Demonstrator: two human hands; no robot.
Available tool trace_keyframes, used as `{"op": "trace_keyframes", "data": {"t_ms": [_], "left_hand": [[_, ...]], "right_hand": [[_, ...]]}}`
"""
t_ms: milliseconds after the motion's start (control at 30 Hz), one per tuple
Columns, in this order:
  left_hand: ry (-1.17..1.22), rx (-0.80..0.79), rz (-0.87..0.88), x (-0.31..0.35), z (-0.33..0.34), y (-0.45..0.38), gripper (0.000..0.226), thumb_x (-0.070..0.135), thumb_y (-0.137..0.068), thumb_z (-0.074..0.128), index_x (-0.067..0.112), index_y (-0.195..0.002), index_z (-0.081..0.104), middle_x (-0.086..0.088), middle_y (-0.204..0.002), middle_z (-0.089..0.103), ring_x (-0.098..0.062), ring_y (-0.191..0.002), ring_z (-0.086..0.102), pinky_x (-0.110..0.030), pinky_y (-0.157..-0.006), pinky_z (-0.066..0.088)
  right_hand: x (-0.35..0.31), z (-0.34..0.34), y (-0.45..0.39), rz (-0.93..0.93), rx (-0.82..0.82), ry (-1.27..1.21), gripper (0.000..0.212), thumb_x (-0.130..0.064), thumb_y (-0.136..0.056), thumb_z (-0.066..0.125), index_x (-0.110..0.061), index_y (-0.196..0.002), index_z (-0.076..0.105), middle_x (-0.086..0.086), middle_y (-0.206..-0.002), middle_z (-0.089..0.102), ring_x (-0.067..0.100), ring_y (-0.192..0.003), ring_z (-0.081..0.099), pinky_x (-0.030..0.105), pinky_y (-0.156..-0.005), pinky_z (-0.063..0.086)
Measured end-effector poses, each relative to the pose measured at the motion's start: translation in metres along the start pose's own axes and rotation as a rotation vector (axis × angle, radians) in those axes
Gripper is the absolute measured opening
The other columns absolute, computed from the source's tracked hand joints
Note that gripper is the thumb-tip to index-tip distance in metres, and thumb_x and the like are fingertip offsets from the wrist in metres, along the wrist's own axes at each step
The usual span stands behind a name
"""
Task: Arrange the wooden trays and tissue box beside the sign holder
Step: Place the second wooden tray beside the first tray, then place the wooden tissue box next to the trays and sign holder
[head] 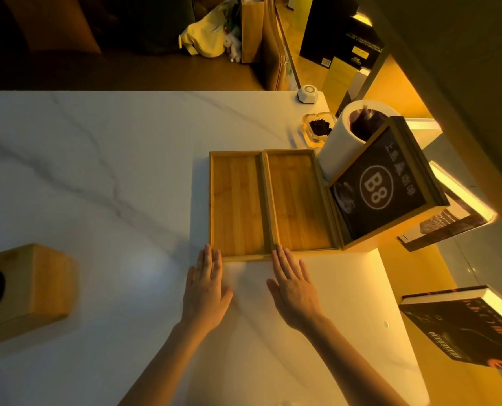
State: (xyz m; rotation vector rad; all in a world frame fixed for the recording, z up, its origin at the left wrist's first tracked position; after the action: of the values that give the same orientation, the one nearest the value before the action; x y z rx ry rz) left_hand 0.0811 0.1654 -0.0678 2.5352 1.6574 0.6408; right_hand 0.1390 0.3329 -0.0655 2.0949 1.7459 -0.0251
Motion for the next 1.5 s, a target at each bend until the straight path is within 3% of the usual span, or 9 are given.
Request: {"op": "trace_keyframes", "data": {"t_ms": [200,367,600,733,867,1100,1233,1367,1500], "left_hand": [[0.012,-0.015,-0.005,0.000,0.000,-0.001,0.073,0.039,-0.090,0.037,0.015,-0.139,-0.011,-0.012,-0.155,-0.010,-0.027,-0.142,-0.003,-0.042,-0.114,0.017],[0.044,-0.089,0.007,-0.002,-0.009,-0.002,0.070,0.040,-0.090,0.036,0.014,-0.141,-0.005,-0.010,-0.155,-0.008,-0.026,-0.143,-0.001,-0.042,-0.115,0.017],[0.355,0.091,0.004,-0.028,-0.086,0.011,0.038,0.022,-0.090,0.045,0.007,-0.125,0.047,-0.016,-0.133,0.051,-0.027,-0.122,0.047,-0.036,-0.102,0.036],[0.402,0.210,-0.028,-0.066,-0.129,0.033,0.041,0.033,-0.089,0.042,0.006,-0.117,0.056,-0.017,-0.119,0.063,-0.028,-0.107,0.059,-0.035,-0.093,0.044],[0.393,0.351,-0.120,-0.112,-0.159,0.052,0.024,0.018,-0.088,0.049,0.006,-0.104,0.064,-0.018,-0.105,0.069,-0.029,-0.094,0.064,-0.028,-0.080,0.043],[0.442,0.561,-0.293,-0.196,-0.180,0.109,0.019,0.017,-0.088,0.048,0.008,-0.081,0.063,-0.011,-0.074,0.064,-0.021,-0.064,0.053,-0.029,-0.060,0.037],[0.508,0.680,-0.487,-0.235,-0.170,0.141,0.028,0.026,-0.089,0.047,0.003,-0.103,0.055,-0.004,-0.105,0.055,-0.022,-0.091,0.052,-0.033,-0.076,0.043],[0.577,0.672,-0.687,-0.255,-0.150,0.155,0.058,0.037,-0.088,0.044,-0.001,-0.130,0.034,-0.026,-0.141,0.032,-0.037,-0.130,0.029,-0.050,-0.108,0.031],[0.803,0.678,-0.808,-0.270,-0.129,0.158,0.066,0.035,-0.086,0.052,0.002,-0.135,0.024,-0.024,-0.144,0.030,-0.037,-0.133,0.029,-0.053,-0.109,0.031]], "right_hand": [[0.000,-0.001,0.000,-0.005,-0.010,0.002,0.057,-0.045,-0.095,0.017,-0.026,-0.135,-0.019,-0.006,-0.147,-0.021,0.015,-0.132,-0.030,0.033,-0.110,-0.014],[-0.009,-0.023,-0.002,-0.005,0.001,0.010,0.056,-0.040,-0.096,0.027,-0.018,-0.144,0.010,0.002,-0.157,0.006,0.019,-0.143,-0.003,0.039,-0.115,0.002],[-0.065,-0.074,-0.018,-0.051,-0.018,0.183,0.029,-0.027,-0.095,0.042,-0.010,-0.112,0.056,0.008,-0.112,0.065,0.026,-0.103,0.061,0.038,-0.087,0.052],[-0.120,-0.095,-0.030,-0.126,-0.021,0.160,0.025,-0.023,-0.094,0.044,-0.007,-0.107,0.058,0.010,-0.100,0.065,0.027,-0.089,0.064,0.039,-0.078,0.055],[-0.184,-0.107,-0.036,-0.238,0.118,0.096,0.021,-0.020,-0.094,0.044,-0.008,-0.098,0.060,0.009,-0.087,0.066,0.020,-0.074,0.062,0.031,-0.067,0.054],[-0.296,-0.093,-0.051,-0.442,0.154,-0.074,0.029,-0.023,-0.094,0.039,-0.008,-0.101,0.062,0.013,-0.097,0.069,0.030,-0.083,0.063,0.035,-0.069,0.048],[-0.341,-0.064,-0.069,-0.399,0.020,-0.387,0.033,-0.025,-0.094,0.041,-0.013,-0.122,0.054,0.012,-0.119,0.064,0.028,-0.107,0.058,0.037,-0.091,0.045],[-0.368,-0.024,-0.088,-0.294,-0.253,-0.624,0.052,-0.031,-0.092,0.045,-0.019,-0.140,0.029,0.009,-0.145,0.039,0.024,-0.131,0.038,0.034,-0.105,0.030],[-0.385,0.006,-0.101,-0.251,-0.417,-0.591,0.071,-0.037,-0.089,0.050,-0.023,-0.145,0.009,0.005,-0.156,0.017,0.028,-0.140,0.021,0.042,-0.111,0.022]]}}
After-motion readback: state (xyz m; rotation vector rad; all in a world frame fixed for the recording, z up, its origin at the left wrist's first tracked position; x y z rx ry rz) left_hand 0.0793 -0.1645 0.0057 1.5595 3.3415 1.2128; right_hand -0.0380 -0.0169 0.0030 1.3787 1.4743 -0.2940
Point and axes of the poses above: each hand's wrist, its own y-axis away from the middle knuckle, its own z-axis out of the palm, x = y × z, the point moved 5 cm from there along -y, towards the middle knuckle
